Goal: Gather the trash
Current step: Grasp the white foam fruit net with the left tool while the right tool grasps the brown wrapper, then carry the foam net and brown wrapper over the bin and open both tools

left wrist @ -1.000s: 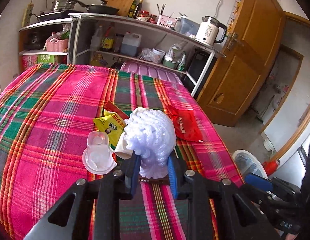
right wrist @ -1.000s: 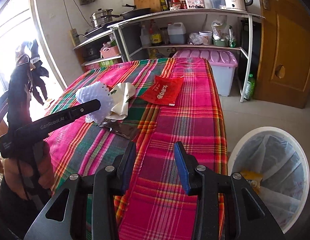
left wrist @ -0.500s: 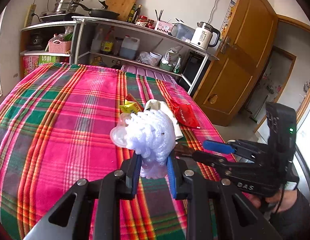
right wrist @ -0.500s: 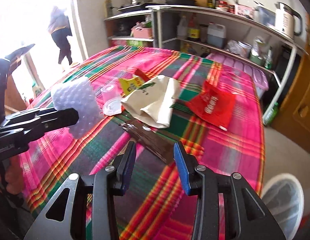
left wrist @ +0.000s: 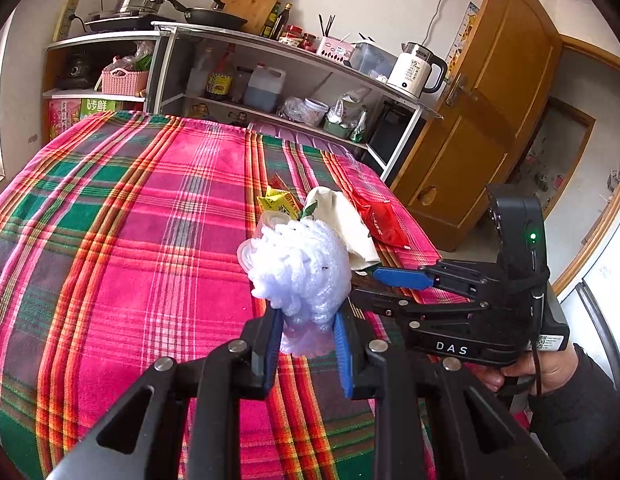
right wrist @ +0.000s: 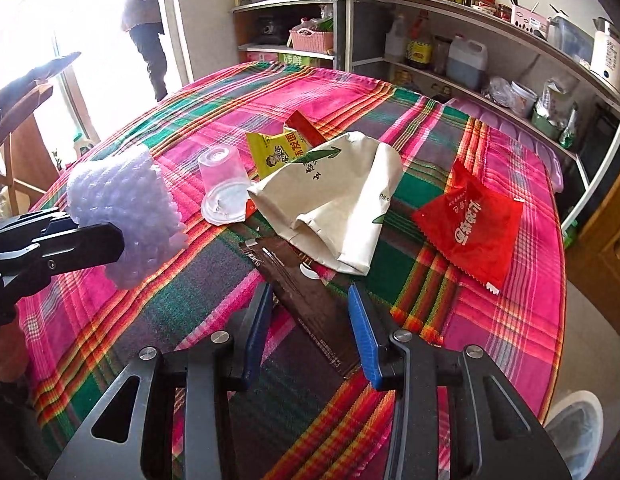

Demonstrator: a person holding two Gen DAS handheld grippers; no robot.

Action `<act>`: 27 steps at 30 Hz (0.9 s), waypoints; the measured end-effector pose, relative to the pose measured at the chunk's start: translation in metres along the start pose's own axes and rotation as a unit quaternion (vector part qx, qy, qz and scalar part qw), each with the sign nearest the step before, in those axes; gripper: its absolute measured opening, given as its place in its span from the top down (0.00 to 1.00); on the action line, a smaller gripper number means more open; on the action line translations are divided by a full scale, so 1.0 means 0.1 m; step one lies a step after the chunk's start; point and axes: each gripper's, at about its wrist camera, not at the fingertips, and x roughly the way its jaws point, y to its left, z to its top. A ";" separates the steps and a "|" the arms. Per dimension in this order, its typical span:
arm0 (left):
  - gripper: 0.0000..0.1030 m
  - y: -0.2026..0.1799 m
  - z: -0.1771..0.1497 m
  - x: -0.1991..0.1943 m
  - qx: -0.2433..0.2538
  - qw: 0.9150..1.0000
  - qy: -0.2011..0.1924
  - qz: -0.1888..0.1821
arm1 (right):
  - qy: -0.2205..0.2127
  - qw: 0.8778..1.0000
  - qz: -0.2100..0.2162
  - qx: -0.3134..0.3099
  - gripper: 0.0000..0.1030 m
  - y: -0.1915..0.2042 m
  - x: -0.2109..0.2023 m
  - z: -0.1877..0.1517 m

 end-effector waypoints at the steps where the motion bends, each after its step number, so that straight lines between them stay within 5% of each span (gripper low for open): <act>1: 0.76 -0.01 -0.01 0.01 0.001 1.000 0.001 0.000 | 0.000 1.000 -0.002 0.001 0.64 0.01 -0.01 -0.02; 6: 0.76 -0.09 -0.01 0.03 0.009 1.000 0.007 -0.003 | -0.001 0.999 -0.018 0.038 0.75 0.03 -0.17 -0.17; 27: 0.76 -0.97 -0.24 -0.03 0.074 0.996 0.032 -0.040 | -0.072 0.978 -0.060 0.185 0.77 -0.17 -1.29 -1.02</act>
